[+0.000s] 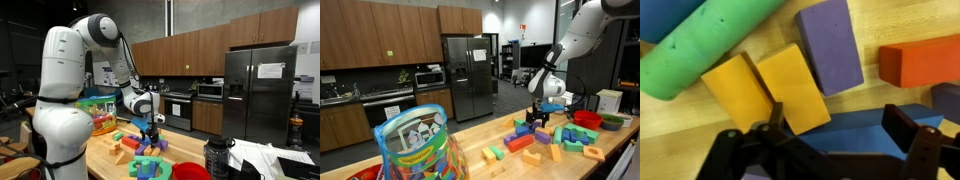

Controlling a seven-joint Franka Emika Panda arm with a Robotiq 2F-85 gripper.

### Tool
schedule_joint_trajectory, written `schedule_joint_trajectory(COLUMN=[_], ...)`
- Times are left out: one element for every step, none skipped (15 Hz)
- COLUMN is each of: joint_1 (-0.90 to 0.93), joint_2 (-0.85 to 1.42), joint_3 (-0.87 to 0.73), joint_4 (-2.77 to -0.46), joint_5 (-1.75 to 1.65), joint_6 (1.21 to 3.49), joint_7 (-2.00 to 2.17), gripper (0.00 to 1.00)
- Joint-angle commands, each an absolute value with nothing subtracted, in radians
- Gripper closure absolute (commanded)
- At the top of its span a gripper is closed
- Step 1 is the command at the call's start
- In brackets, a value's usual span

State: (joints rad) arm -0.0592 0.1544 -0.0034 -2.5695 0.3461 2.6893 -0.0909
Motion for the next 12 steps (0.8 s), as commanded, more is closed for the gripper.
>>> schedule_joint_trajectory(joint_1=[-0.095, -0.103, -0.108, -0.114, -0.120, -0.127, -0.133, -0.139, -0.143, -0.147, -0.152, -0.155], joint_2=[0.179, 0.185, 0.187, 0.188, 0.192, 0.194, 0.194, 0.196, 0.198, 0.200, 0.204, 0.207], joint_3=[0.011, 0.009, 0.005, -0.001, -0.004, -0.007, -0.010, -0.011, -0.010, -0.009, -0.007, -0.008], joint_4=[-2.526, -2.514, -2.507, -2.502, -2.495, -2.490, -2.486, -2.482, -2.478, -2.475, -2.472, -2.469], joint_5=[0.403, 0.414, 0.418, 0.414, 0.413, 0.409, 0.404, 0.407, 0.410, 0.412, 0.420, 0.420], joint_6=[2.617, 2.602, 2.592, 2.585, 2.580, 2.574, 2.570, 2.565, 2.558, 2.551, 2.546, 2.541], joint_7=[-0.168, -0.189, -0.201, -0.207, -0.214, -0.217, -0.219, -0.227, -0.231, -0.238, -0.250, -0.253], gripper=[0.00, 0.00, 0.00, 0.00, 0.00, 0.00, 0.00, 0.00, 0.00, 0.00, 0.00, 0.00])
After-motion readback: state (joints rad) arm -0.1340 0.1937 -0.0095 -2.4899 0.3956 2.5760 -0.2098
